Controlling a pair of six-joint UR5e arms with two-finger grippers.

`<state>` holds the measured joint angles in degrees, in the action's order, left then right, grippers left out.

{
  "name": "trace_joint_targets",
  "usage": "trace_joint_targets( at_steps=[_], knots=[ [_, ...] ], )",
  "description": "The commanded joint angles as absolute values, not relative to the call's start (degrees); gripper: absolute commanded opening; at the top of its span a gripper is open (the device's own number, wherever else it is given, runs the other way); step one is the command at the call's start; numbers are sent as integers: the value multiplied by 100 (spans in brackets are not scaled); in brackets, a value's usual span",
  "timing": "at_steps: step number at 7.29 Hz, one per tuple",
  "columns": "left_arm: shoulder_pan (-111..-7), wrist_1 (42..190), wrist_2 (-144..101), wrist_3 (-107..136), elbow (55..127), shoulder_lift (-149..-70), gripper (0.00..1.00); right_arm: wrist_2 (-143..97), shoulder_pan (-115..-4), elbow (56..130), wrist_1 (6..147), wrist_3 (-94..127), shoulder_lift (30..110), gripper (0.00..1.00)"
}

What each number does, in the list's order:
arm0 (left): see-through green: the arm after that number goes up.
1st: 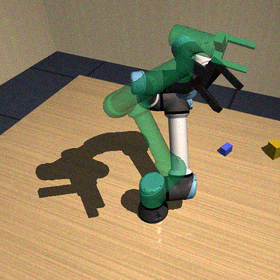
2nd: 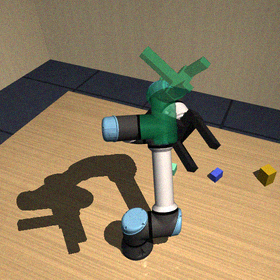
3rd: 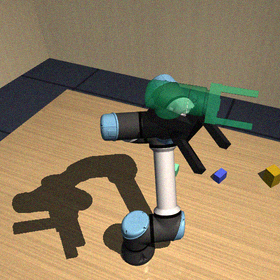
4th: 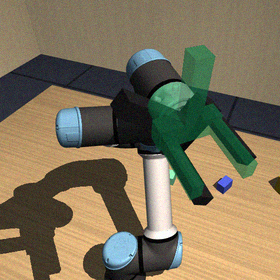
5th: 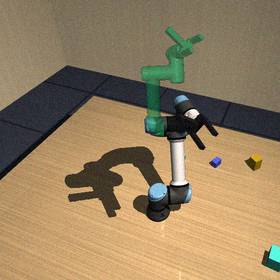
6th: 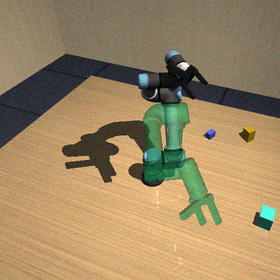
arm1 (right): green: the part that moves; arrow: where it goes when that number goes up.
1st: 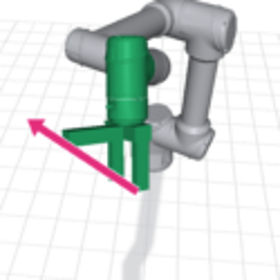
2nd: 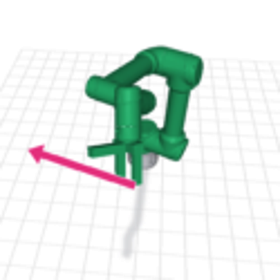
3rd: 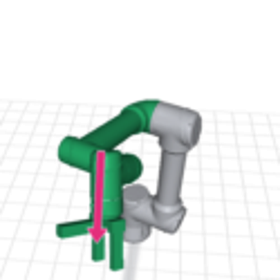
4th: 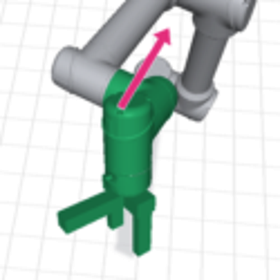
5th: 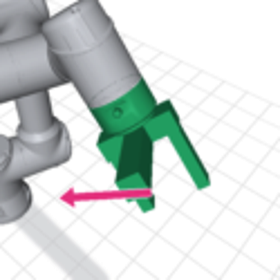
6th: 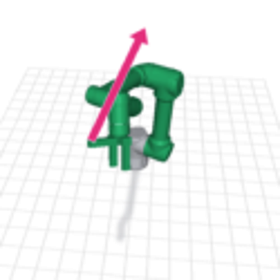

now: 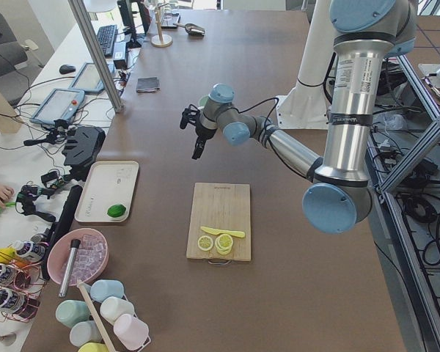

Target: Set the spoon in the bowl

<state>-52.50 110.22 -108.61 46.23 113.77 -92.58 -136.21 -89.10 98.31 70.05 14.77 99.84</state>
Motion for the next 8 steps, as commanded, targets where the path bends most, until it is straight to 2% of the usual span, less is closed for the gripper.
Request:
trace_joint_targets(
  at_steps=[1, 3, 4, 6, 8],
  knots=[
    [-7084, 10255, -12229, 1990, 11338, -8833, 98, -13605, -8912, 9817, 6996, 1468, 10098, 100],
    [-8633, 7862, -13161, -19, 11329, -9339, 98, -13597, -8912, 9791, 7005, 1468, 10195, 100],
    [-8962, 7048, -13244, -113, 11364, -9351, 98, -13597, -8912, 9756, 6996, 1459, 10213, 100],
    [-9235, 7537, -13201, -358, 10883, -8878, 98, -13588, -8912, 9747, 6996, 1459, 10248, 100],
    [-9264, 9044, -13227, -1089, 10548, -7801, 98, -13579, -8912, 9712, 6996, 1442, 10344, 100]
  ],
)
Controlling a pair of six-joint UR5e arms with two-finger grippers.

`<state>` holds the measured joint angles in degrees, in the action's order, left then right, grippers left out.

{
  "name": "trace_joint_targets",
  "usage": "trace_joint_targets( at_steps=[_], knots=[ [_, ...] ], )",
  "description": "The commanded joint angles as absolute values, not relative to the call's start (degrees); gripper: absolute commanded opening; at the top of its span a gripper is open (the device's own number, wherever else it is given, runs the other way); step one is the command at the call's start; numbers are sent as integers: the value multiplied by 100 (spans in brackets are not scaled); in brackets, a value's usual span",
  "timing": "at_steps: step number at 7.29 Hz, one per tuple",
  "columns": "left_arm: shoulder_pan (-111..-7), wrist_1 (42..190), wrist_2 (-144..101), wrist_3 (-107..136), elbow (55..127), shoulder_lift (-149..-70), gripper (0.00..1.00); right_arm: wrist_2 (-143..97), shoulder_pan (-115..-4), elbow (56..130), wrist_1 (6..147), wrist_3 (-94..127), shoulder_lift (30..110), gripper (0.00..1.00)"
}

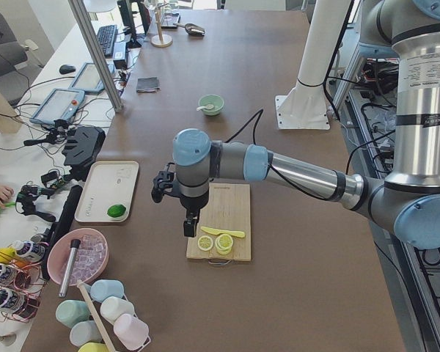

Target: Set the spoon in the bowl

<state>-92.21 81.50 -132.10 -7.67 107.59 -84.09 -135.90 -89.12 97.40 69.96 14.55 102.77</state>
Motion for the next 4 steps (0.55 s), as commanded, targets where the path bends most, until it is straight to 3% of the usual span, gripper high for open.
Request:
trace_joint_targets(
  at_steps=[1, 4],
  knots=[
    [-9272, 9566, -13254, -890, 10390, -7561, 98, -13492, -8912, 9660, 7048, 1154, 10353, 100],
    [-9246, 9562, -13271, -167, 10371, -7691, 98, -13456, -8921, 9580, 7477, 747, 10336, 100]
  ],
)
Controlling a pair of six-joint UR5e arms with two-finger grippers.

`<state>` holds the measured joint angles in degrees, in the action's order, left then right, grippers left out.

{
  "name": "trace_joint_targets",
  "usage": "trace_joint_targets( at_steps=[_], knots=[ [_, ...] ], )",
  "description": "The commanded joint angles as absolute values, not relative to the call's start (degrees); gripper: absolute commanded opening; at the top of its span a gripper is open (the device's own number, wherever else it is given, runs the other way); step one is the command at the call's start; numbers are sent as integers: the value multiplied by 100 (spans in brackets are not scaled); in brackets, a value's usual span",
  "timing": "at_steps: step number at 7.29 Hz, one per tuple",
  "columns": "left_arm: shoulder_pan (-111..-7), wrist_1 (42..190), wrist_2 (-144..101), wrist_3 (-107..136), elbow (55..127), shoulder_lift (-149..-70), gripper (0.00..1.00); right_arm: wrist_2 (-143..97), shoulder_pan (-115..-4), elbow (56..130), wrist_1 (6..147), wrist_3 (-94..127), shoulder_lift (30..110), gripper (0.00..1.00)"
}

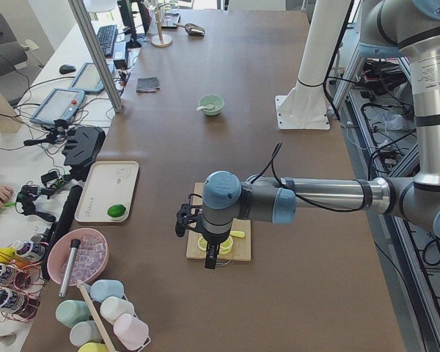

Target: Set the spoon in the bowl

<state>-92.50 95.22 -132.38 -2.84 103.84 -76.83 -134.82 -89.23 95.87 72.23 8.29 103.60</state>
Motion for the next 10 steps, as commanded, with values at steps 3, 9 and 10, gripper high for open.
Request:
trace_joint_targets(
  at_steps=[3, 9, 10],
  knots=[
    [-9246, 9580, -13544, -211, 10389, -7690, 98, -13438, -8903, 9615, 7506, 747, 10327, 100],
    [-9246, 9589, -13597, -229, 10389, -7603, 98, -13439, -8780, 9633, 7462, 729, 10336, 100],
    [-9246, 9589, -13597, -229, 10389, -7603, 98, -13456, -8780, 9624, 7445, 729, 10345, 100]
  ],
)
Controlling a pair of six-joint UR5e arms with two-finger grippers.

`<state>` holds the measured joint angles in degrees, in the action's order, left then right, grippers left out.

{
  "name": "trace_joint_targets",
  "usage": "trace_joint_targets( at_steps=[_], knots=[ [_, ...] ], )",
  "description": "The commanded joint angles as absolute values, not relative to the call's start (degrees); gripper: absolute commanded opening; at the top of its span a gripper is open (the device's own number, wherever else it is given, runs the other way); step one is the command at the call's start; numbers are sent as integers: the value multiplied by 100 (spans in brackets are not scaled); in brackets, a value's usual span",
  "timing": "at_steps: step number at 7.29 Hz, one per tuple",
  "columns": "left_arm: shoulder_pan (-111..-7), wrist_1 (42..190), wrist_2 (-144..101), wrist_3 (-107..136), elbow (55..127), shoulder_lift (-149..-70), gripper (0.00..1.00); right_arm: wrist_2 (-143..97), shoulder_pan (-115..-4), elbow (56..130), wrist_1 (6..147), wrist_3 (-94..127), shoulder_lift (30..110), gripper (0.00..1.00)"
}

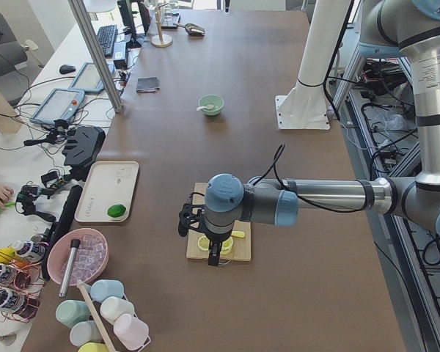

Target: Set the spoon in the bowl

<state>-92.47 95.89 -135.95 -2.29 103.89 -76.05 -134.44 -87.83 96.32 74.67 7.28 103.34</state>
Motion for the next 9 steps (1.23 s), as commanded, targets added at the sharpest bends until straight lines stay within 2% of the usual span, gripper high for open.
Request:
trace_joint_targets(
  at_steps=[1, 9],
  knots=[
    [-9237, 9589, -13597, -229, 10397, -7603, 98, -13482, -8780, 9633, 7436, 729, 10345, 100],
    [-9246, 9589, -13597, -229, 10415, -7603, 98, -13544, -8780, 9756, 7427, 738, 10371, 100]
  ],
)
